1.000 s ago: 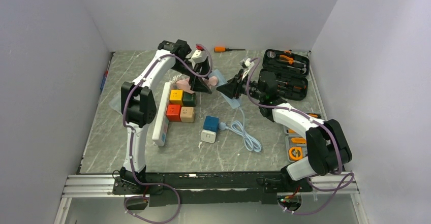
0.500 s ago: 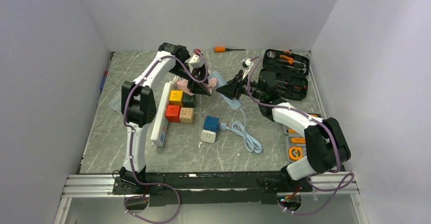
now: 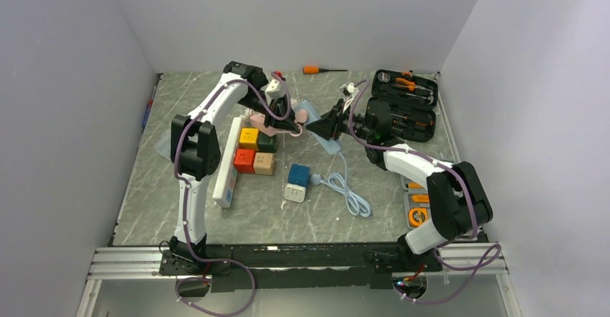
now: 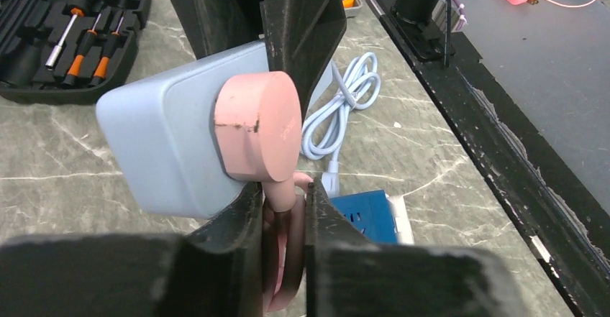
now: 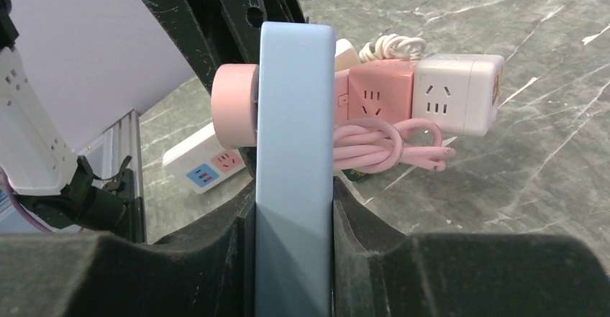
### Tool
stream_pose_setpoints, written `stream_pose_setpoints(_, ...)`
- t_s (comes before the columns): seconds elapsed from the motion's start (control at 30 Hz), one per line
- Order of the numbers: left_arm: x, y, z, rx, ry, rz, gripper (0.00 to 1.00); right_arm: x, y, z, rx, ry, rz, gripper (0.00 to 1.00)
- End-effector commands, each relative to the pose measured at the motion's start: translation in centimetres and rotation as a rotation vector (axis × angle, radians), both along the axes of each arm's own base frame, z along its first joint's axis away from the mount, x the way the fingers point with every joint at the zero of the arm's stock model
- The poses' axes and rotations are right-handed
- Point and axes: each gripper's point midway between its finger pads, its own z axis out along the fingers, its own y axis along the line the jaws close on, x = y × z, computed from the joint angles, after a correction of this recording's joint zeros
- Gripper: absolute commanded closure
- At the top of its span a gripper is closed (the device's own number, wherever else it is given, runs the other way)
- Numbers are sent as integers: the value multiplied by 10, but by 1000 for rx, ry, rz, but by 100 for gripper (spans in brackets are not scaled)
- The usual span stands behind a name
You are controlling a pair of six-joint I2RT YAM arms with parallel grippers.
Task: Pull the plug off the socket
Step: Remove the plug from the socket.
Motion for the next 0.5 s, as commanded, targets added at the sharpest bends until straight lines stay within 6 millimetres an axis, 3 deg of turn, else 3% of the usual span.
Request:
stream_pose_setpoints(0.0,-20,-3,28,-49,-47,-26,100,3,7,45,58,-197,40,100)
stream_pose_setpoints(0.27,-26,-1,28,-45,-59,-31,100,14,1,32,47,-162,31,100)
stream_pose_setpoints(0.47,-36,-2,38,-62,-113,-48,100,36,-13,11,29,-113,-25,100)
